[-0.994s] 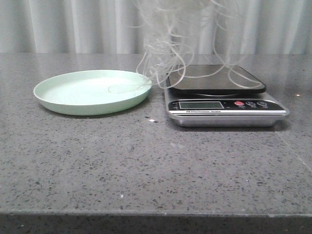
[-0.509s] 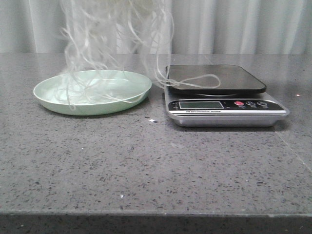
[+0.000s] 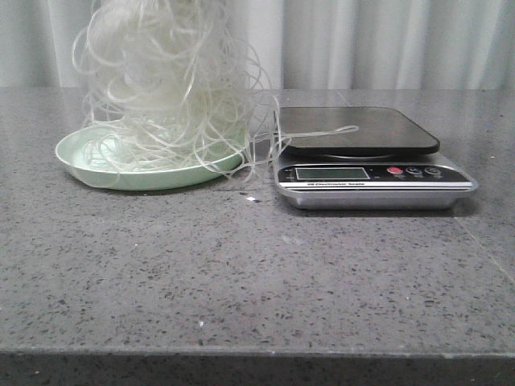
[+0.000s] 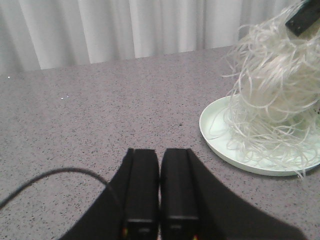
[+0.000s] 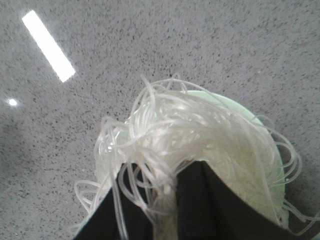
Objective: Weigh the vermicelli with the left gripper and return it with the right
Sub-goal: 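Lift the vermicelli with the right gripper and carry it over the plate, then lower the vermicelli onto the green plate and open the right gripper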
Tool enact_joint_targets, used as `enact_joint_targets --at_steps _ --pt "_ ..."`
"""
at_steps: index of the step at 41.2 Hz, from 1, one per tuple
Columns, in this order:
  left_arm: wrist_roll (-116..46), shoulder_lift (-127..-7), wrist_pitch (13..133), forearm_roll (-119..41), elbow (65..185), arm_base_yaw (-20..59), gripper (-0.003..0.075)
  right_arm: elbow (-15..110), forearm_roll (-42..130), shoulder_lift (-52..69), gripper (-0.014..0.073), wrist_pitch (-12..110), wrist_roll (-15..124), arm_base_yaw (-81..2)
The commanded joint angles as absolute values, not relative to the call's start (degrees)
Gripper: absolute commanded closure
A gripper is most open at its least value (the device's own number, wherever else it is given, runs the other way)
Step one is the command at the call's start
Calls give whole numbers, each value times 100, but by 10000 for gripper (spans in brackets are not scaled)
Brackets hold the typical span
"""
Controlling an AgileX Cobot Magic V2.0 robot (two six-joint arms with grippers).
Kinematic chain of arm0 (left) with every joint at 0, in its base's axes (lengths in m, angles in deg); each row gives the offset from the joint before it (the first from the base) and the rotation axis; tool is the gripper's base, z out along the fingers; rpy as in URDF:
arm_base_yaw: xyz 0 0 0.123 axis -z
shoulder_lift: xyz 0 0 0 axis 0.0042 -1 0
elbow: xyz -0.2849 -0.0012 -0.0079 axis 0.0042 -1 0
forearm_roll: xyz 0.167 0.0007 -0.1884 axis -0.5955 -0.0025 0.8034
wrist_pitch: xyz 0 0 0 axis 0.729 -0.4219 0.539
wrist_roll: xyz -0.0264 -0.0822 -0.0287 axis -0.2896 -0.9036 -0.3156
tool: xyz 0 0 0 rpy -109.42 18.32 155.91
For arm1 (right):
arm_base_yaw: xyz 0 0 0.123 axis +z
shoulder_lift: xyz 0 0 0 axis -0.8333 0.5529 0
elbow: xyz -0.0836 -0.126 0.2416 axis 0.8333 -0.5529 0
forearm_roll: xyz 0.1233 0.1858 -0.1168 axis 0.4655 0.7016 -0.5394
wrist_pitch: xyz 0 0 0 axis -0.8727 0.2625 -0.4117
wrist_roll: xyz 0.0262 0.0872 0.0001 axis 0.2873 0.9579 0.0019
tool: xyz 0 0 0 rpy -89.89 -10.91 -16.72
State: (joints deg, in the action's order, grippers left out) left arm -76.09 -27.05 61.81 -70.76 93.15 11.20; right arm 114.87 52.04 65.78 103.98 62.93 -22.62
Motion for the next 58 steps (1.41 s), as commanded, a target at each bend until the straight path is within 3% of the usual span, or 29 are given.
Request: enact_joint_targets --at_steps 1,30,34,41,44,58 --pt "-7668 -2754 6639 -7033 9471 1123 583 11653 5130 6394 444 10168 6250 -2183" --pt "-7668 -2754 6639 -7033 9471 1123 583 11653 5053 6990 435 10891 6250 -2055" --pt "-7668 -2754 6639 -7033 9471 1123 583 11653 5053 6990 353 10963 6250 -2055" --pt "-7668 -2754 6639 -7033 9471 1123 583 11653 5059 6990 112 10986 6250 -2055" --pt "-7668 -2754 6639 -7033 9471 1123 583 11653 5059 6978 54 11018 6250 -2055" --pt "-7668 -2754 6639 -7033 9471 1123 583 11653 5050 6678 46 11082 6250 -2072"
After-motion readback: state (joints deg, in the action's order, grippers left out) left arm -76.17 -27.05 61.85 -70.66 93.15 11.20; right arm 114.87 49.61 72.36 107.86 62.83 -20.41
